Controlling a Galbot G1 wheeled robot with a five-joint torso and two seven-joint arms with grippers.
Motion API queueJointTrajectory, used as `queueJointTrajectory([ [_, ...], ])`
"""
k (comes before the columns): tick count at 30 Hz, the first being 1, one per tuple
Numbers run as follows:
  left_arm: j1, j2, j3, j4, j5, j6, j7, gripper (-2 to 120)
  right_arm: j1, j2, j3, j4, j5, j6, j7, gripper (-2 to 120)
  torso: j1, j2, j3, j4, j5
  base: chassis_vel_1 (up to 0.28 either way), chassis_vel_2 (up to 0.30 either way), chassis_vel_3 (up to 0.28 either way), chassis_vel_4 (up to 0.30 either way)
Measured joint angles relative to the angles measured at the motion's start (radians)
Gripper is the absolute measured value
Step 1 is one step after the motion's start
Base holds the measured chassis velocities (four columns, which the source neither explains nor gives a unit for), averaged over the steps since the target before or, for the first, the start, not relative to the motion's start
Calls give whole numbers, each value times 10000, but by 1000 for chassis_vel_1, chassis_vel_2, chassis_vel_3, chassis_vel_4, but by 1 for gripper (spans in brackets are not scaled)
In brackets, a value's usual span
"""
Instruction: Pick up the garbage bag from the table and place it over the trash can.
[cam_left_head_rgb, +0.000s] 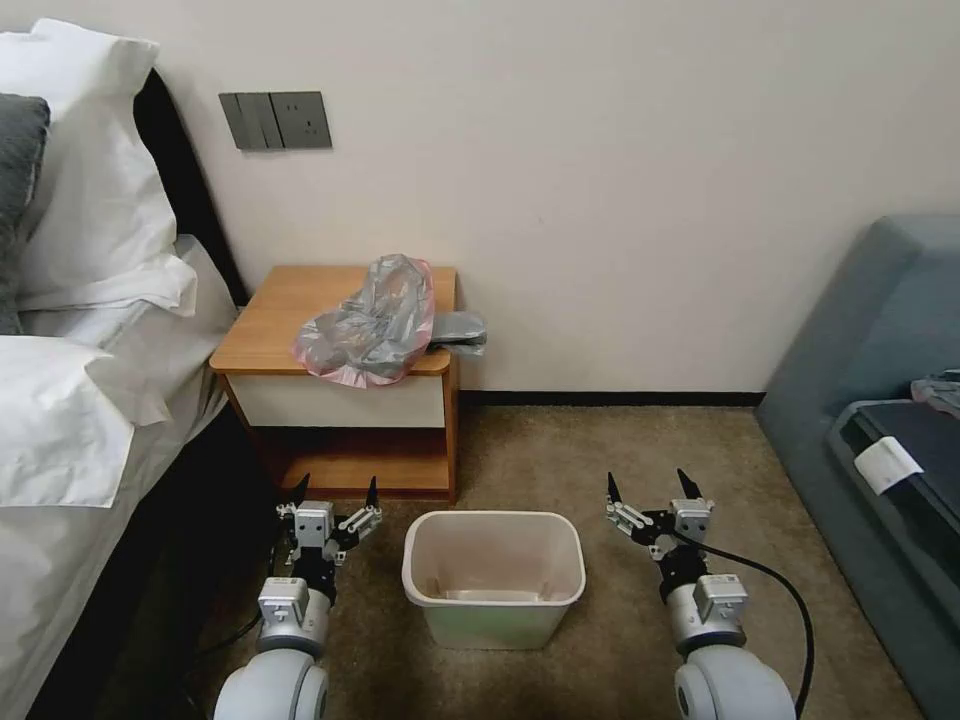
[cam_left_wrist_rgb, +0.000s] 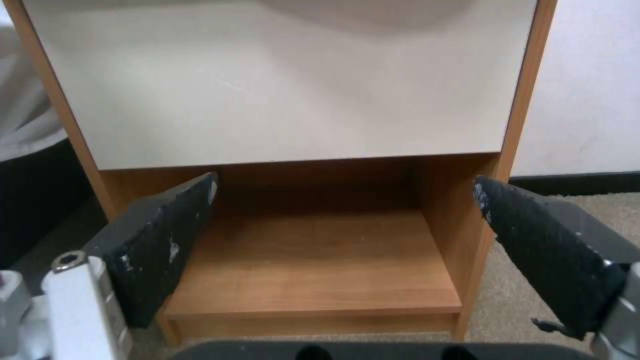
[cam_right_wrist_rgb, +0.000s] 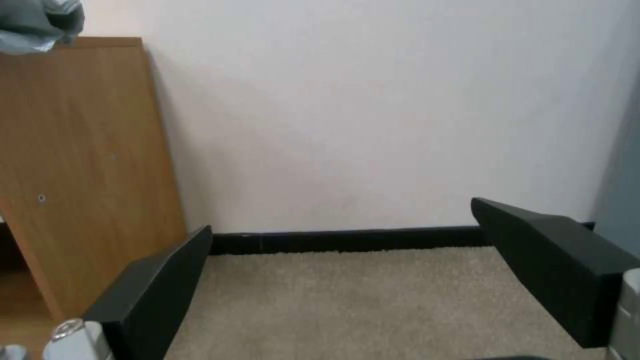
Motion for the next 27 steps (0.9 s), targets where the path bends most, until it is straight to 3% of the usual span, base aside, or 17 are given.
queueJointTrajectory([
  [27, 0, 0, 0, 0, 0, 0, 0, 100, 0, 0, 0, 0, 0, 0, 0, 100, 0, 0, 0, 0, 0, 0, 0, 0, 0],
])
